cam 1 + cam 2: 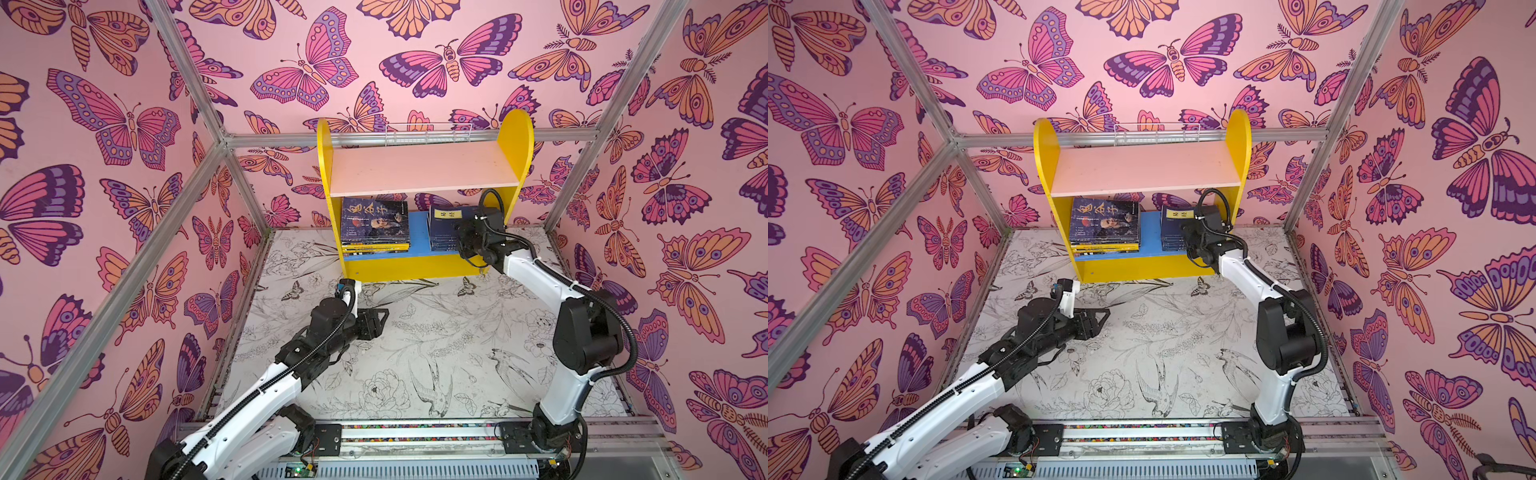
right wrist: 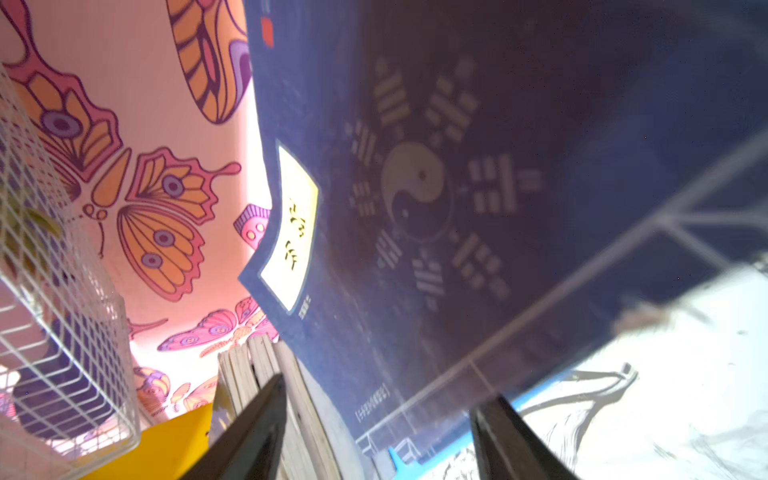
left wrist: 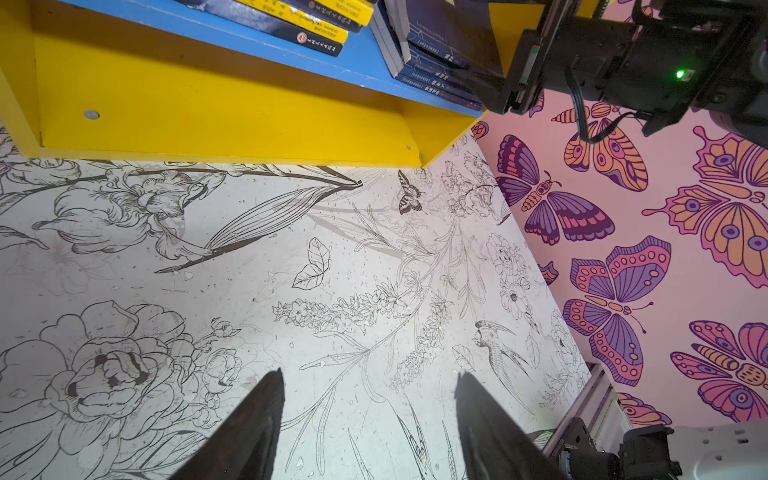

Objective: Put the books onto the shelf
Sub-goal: 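Lower the book flat onto the shelf pile and push it with the right gripper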

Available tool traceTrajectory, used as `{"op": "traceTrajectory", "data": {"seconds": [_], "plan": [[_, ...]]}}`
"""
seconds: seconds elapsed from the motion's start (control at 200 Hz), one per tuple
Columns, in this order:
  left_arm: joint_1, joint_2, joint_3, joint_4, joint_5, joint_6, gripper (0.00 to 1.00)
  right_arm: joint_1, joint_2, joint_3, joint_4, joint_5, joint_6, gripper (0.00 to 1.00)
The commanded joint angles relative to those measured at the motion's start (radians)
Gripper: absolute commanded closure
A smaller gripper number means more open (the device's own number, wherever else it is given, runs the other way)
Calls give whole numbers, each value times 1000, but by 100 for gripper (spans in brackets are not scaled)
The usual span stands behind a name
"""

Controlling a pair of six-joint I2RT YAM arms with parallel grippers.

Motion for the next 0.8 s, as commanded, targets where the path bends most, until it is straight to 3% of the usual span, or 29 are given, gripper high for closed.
{"op": "traceTrajectory", "data": {"seconds": [0.0, 0.491, 0.796], "plan": [[4, 9, -6, -16, -11, -3, 32, -48, -22, -33, -75, 70, -14, 32], [4, 16, -6, -15, -8, -8, 33, -65, -54, -58, -62, 94, -119, 37], [4, 24, -12, -5, -8, -12, 33, -56, -120, -94, -64, 193, -222, 44]]}}
